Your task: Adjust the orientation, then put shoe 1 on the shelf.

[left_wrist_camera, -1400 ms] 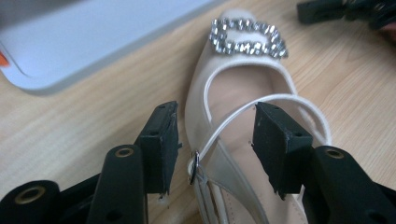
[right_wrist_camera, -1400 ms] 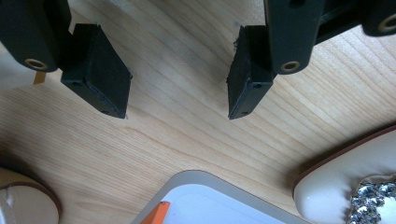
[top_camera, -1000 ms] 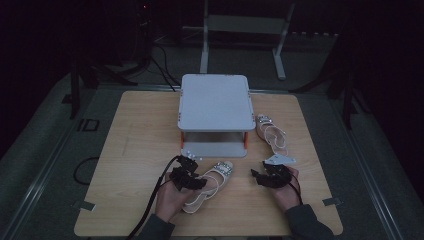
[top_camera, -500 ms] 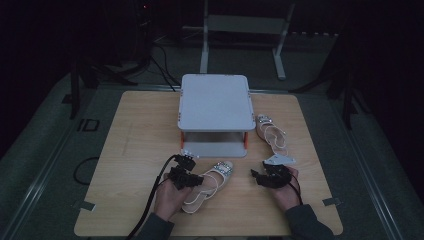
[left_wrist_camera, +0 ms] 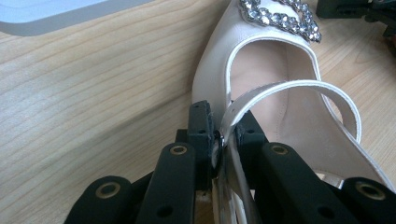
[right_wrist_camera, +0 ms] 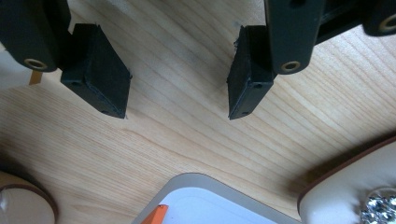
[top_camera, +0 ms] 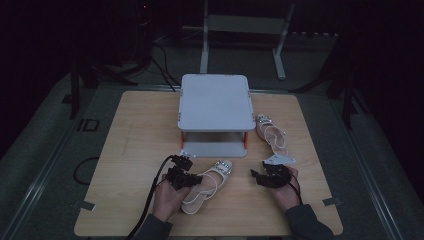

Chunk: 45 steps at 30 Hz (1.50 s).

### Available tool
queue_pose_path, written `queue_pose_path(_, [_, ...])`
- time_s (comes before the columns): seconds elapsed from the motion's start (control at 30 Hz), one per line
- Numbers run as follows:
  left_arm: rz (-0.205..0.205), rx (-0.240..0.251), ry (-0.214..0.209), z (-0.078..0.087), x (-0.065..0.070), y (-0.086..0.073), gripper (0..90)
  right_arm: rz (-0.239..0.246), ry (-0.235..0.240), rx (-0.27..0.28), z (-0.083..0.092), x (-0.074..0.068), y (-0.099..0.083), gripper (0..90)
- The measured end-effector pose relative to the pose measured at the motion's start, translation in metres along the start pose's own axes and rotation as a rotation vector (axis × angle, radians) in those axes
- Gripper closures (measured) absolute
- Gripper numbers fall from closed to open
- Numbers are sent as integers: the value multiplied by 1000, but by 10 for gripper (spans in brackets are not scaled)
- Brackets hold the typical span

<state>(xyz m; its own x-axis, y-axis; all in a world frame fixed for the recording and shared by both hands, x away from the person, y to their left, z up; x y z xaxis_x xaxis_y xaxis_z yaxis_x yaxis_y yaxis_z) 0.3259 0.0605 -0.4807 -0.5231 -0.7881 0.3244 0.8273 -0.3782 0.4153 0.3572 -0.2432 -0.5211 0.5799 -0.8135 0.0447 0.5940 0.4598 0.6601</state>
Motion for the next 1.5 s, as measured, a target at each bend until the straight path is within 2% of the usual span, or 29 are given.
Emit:
queue_pose_path(0.4, [27, 31, -12, 15, -10, -6, 816, -3, 2, 2, 0, 0, 0, 390])
queue_pose_path(0.73, [97, 90, 6, 43, -33, -15, 816, -4, -2, 3, 0, 0, 0, 387])
queue_pose_path(1.03, [164, 172, 26, 70, -59, -21, 815, -4, -2, 4, 0, 0, 0, 379])
queue_pose_path(1.13, [186, 187, 47, 78, -67, -22, 815, -3, 3, 6, 0, -1, 0, 379])
queue_pose_path(1.5, [268, 229, 84, 93, -92, -19, 815, -4, 4, 16, 1, -1, 1, 374])
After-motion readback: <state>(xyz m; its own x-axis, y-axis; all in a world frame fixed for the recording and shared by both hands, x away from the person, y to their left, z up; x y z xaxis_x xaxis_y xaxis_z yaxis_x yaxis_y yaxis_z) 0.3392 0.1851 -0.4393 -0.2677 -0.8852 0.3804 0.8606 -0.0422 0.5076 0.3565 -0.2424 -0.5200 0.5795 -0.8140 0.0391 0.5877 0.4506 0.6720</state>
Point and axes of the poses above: each handheld gripper's, and its own axes: z roughly backward along the jaws, y roughly out of its top, x roughly to its right, the point moved 3 cm from there along -z, roughly forward along the jaws, and after that the axes turned 7 degrees about -x, right-handed, at the moved point
